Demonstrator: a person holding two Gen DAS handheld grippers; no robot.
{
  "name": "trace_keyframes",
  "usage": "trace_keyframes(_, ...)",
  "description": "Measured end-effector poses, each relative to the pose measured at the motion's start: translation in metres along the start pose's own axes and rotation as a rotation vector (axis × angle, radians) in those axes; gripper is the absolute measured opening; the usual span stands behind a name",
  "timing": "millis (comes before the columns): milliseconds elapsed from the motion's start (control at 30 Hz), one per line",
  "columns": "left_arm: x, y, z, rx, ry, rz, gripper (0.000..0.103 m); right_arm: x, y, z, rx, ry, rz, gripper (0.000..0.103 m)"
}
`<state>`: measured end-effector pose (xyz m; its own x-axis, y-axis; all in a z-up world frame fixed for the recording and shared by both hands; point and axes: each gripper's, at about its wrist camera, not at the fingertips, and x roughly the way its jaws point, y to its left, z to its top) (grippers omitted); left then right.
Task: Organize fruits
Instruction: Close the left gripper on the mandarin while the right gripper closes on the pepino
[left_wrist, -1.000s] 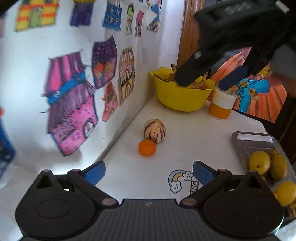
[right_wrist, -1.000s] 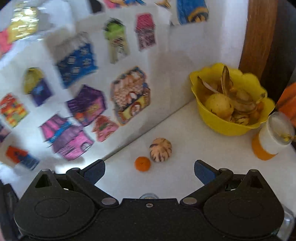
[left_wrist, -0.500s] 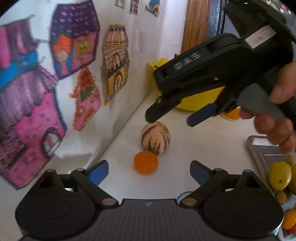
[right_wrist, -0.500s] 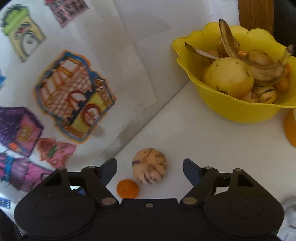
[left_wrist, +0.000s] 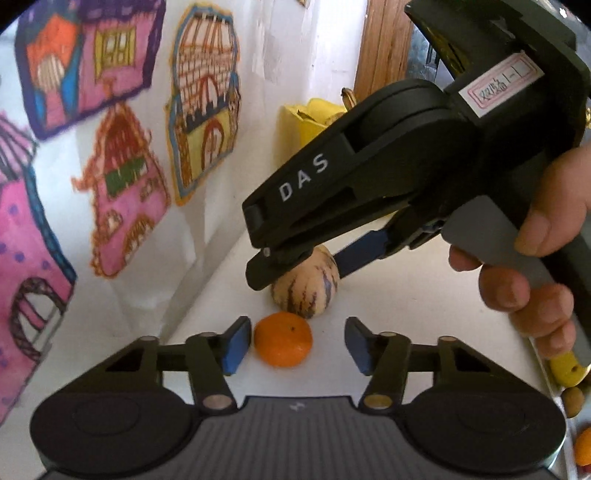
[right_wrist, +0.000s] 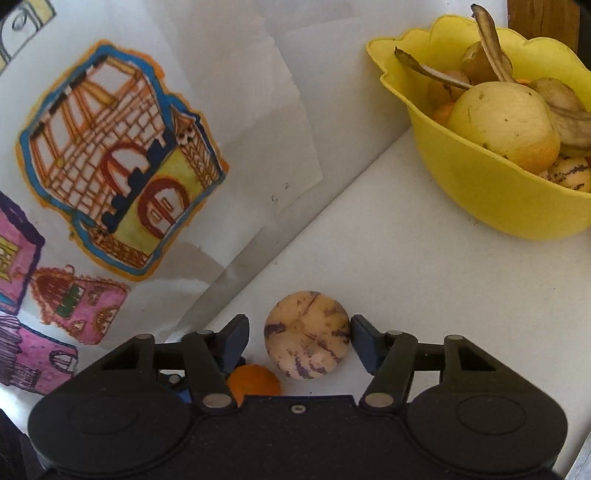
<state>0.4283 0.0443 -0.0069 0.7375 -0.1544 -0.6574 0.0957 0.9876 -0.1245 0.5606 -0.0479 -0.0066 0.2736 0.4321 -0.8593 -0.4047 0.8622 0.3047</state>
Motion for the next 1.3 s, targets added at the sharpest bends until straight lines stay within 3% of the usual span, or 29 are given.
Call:
trace_keyframes(100, 0.002, 0.002, -0.001, -0.001, -0.005, 0.007, 0.052, 0.004, 0.003, -0.007, -0.004, 0.002, -0.021, 0.054)
trace_keyframes(233, 0.007, 0.003, -0.001, -0.022, -0.004, 0.010, 0.037, 0.010, 0.002, -0.014, 0.000, -0.001, -0.019, 0.052)
trace_keyframes(633, -0.006, 0.016, -0.003, -0.058, 0.010, -0.013, 0.036, -0.022, -0.027, -0.033, 0.079, -0.036, 0.024, 0.052)
trace_keyframes(900, -0.043, 0.004, 0.008, -0.051, -0.043, -0.042, 0.036, -0.092, -0.042, -0.060, 0.108, -0.120, 0.003, 0.052)
trace_keyframes(1300, -0.121, -0.072, 0.017, 0.035, -0.149, -0.107, 0.036, -0.210, -0.067, -0.118, 0.181, -0.256, -0.058, 0.052)
